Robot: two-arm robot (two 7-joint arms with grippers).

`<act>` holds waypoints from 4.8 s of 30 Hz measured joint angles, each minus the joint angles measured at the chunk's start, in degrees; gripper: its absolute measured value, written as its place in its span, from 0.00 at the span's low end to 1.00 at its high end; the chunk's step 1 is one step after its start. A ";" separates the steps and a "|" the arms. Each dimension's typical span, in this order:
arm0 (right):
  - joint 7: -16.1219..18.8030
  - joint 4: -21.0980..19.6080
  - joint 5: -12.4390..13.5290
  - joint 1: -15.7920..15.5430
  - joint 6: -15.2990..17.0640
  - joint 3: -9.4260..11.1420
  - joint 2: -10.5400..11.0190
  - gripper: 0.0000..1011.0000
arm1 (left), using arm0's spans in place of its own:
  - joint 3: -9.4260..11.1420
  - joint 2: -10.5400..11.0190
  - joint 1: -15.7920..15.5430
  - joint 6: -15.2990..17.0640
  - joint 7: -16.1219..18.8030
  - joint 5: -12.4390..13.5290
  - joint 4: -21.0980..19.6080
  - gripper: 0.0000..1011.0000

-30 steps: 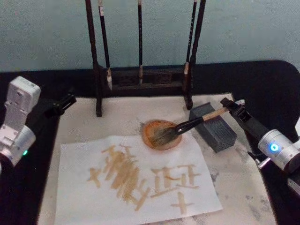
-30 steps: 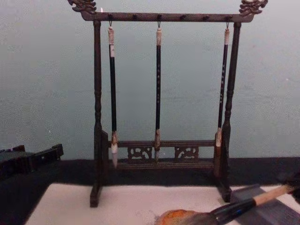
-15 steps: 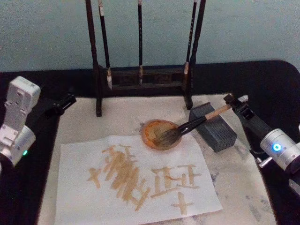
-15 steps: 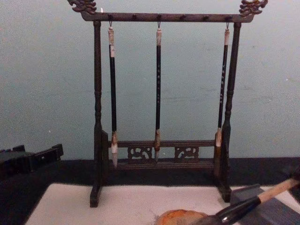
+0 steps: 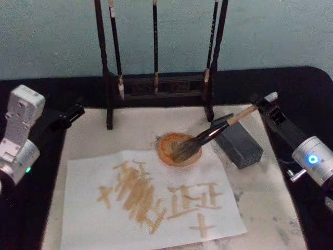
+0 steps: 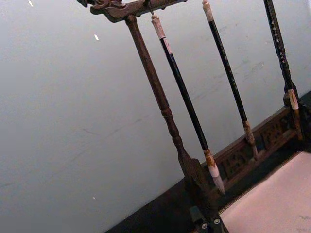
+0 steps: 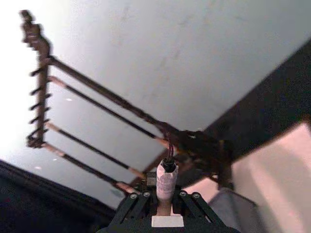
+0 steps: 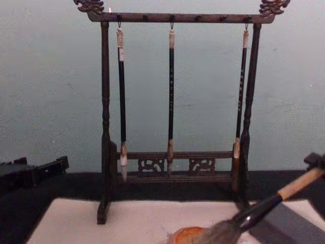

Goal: Pick up the brush from the inkstone, write on the paper, then place the brush back to its original position.

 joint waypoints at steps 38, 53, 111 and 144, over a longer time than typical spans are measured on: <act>-0.80 -20.97 -25.41 0.45 -1.23 -10.32 5.27 0.16 | 0.00 0.00 0.00 0.00 0.00 0.00 0.00 0.99; 0.71 -18.10 -28.94 1.23 0.97 -12.69 0.91 0.16 | 0.00 0.00 0.00 0.00 0.00 0.00 0.00 0.99; 2.92 -21.06 -25.89 -5.70 -1.64 -1.76 3.70 0.16 | 0.00 0.00 0.00 0.00 0.00 0.01 0.00 0.99; 4.05 -12.39 -26.64 -2.94 -0.17 -5.19 0.53 0.16 | 0.00 0.00 0.00 0.00 0.00 0.00 0.00 0.99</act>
